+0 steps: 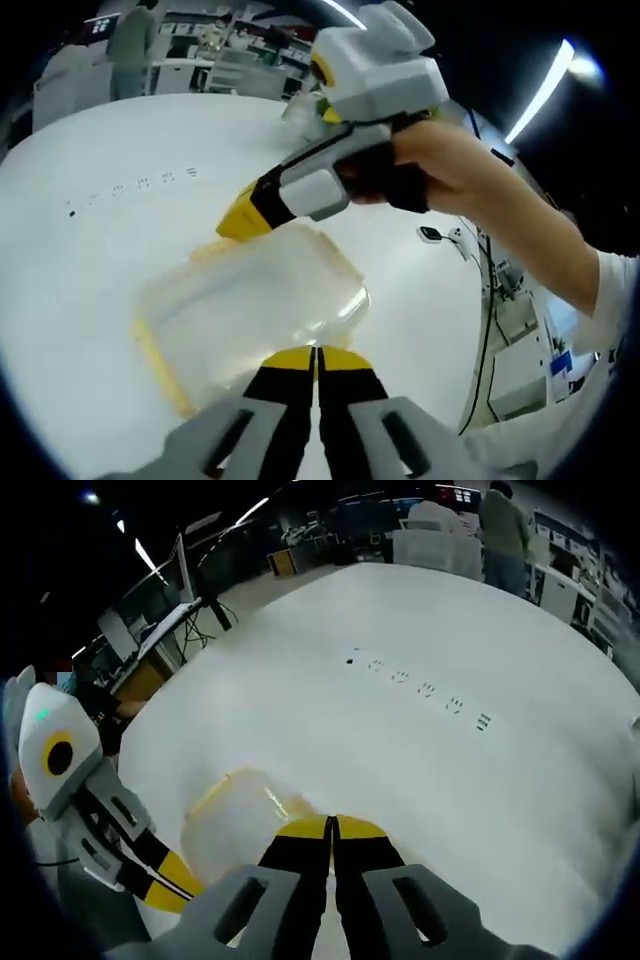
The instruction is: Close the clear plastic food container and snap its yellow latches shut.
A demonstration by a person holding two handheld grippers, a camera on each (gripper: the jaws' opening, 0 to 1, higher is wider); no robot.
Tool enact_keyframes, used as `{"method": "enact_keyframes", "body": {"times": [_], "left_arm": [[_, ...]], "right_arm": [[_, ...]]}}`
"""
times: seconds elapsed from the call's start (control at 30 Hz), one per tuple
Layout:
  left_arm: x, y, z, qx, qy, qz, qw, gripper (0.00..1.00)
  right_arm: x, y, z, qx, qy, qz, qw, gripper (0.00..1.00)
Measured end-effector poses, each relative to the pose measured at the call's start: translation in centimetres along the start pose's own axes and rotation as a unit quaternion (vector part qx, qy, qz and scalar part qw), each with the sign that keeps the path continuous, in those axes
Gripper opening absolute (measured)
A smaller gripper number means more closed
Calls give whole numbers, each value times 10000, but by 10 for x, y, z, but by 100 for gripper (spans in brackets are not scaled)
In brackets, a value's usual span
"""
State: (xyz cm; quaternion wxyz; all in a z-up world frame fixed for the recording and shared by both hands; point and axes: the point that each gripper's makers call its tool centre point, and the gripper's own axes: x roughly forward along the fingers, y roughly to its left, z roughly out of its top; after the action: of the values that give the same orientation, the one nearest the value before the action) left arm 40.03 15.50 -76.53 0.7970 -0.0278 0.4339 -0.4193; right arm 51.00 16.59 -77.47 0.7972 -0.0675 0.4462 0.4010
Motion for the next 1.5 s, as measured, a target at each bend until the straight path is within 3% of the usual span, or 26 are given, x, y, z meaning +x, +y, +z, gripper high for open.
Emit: {"method": "enact_keyframes", "body": {"times": [0.2, 0.27, 0.37, 0.47, 0.5, 0.57, 0.67, 0.73, 0.83, 0.87, 0.93, 0.97, 1.0, 1.03, 1.1, 1.17, 1.2, 1.23, 1.4, 1.5], "left_arm": [[-1, 3, 1, 30, -3, 12, 10000, 0], [-2, -2, -1, 219, 68, -118, 9997, 0], [-6, -6, 7, 210, -108, -209, 9995, 2], [-15, -20, 24, 878, -447, -513, 9938, 13], [-17, -21, 28, 1172, -532, -482, 9905, 14], [-21, -20, 32, 1772, -579, -354, 9818, 16], [-22, -20, 27, 2509, -346, -279, 9670, 25], [-20, -18, 24, 2619, -228, -229, 9646, 33], [-15, -20, 18, 3060, -83, -41, 9520, 45], [-12, -22, 12, 3256, 82, -14, 9455, 45], [-8, -13, 9, 3428, 304, 146, 9388, 44], [-7, -11, 8, 3484, 352, 160, 9366, 43], [-4, -11, 7, 3511, 370, 138, 9355, 42], [-2, -10, 5, 3583, 417, 146, 9325, 41], [5, -2, 7, 3542, 464, 141, 9339, 40], [2, 2, 5, 3537, 534, 218, 9336, 40], [2, 5, 3, 3646, 567, 259, 9291, 40], [2, 6, 2, 3690, 586, 274, 9272, 38], [7, 13, 8, 3719, 560, 429, 9256, 31], [6, 13, 6, 3841, 594, 500, 9200, 30]], "right_arm": [[-6, 3, 5, -118, -31, 70, 9999, 0], [-10, 6, 10, -232, -75, 119, 9996, 0], [-18, 9, 14, -633, -125, 220, 9977, 0], [-24, 12, 15, -1102, -16, 286, 9935, 0], [-24, 14, 15, -1251, 13, 329, 9916, 0], [-25, 20, 13, -1638, 159, 460, 9853, 5], [-27, 27, 6, -2328, 497, 477, 9701, 18], [-28, 22, -1, -2831, 847, 329, 9548, 22], [-25, 24, -11, -3024, 1224, 436, 9443, 33], [-24, 25, -19, -3114, 1484, 517, 9372, 36], [-18, 17, -20, -3503, 1822, 472, 9175, 38], [-15, 13, -19, -3689, 1900, 394, 9090, 36], [-13, 12, -18, -3681, 1946, 388, 9084, 34], [-10, 15, -16, -3624, 1911, 432, 9112, 33], [-8, 20, -12, -3499, 1903, 633, 9151, 32], [-5, 20, -11, -3498, 1967, 661, 9135, 33], [-4, 19, -13, -3608, 2124, 680, 9056, 32], [-5, 21, -13, -3625, 2182, 763, 9029, 31], [-5, 26, -20, -4025, 2754, 712, 8701, 29], [-6, 28, -24, -4055, 2995, 656, 8611, 30]]}}
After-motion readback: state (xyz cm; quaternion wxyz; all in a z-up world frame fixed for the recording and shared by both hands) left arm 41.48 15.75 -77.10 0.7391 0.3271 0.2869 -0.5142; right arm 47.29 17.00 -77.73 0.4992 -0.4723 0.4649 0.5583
